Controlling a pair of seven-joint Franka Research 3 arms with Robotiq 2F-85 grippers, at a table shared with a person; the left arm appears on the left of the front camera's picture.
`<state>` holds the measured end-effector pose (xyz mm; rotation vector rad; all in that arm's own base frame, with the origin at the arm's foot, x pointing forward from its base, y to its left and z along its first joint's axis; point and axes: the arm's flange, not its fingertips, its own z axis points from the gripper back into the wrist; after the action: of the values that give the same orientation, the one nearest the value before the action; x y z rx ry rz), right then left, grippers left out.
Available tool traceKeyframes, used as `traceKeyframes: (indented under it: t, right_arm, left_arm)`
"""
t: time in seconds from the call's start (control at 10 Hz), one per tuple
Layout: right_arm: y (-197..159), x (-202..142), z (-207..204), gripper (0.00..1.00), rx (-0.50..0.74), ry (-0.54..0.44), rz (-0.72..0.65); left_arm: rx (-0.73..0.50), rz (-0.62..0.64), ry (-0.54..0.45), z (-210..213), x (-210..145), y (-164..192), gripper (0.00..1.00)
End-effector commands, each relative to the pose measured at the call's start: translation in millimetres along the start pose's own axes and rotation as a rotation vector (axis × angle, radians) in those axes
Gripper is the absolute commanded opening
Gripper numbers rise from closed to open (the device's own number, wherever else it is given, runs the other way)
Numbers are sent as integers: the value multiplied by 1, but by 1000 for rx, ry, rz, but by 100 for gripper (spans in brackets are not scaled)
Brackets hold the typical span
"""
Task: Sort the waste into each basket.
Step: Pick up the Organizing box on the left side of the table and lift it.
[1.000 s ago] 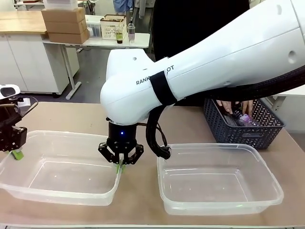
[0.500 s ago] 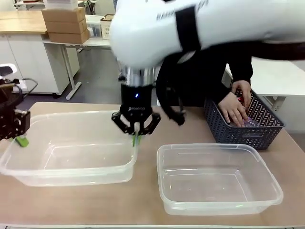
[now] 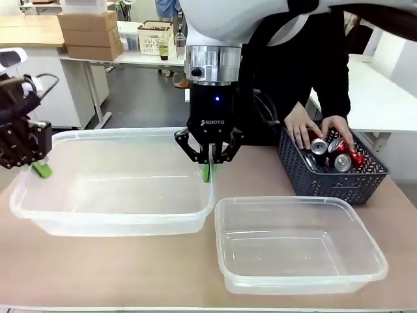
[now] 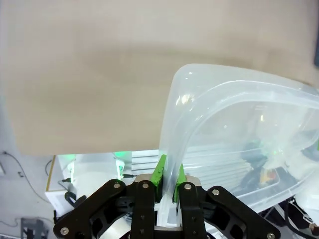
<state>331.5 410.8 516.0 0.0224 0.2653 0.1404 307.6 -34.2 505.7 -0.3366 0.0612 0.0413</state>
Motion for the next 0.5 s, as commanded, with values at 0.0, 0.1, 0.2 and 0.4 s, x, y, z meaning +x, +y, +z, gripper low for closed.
traceKeyframes:
  t: [0.0, 0.1, 0.2, 0.4]
  right_arm:
    - [3, 1, -3, 0, -19, 1, -20]
    - [0, 0, 0, 5, 0, 0, 0]
    - [-23, 8, -6, 5, 36, 3, -15]
    - [-59, 22, -8, 5, -19, 42, 21]
  left_arm:
    - [5, 8, -23, 0, 4, 13, 0]
    - [0, 0, 0, 0, 0, 0, 7]
    - [-8, 27, 23, -1, 11, -14, 7]
    - [-51, 22, 107, -4, 31, -54, 7]
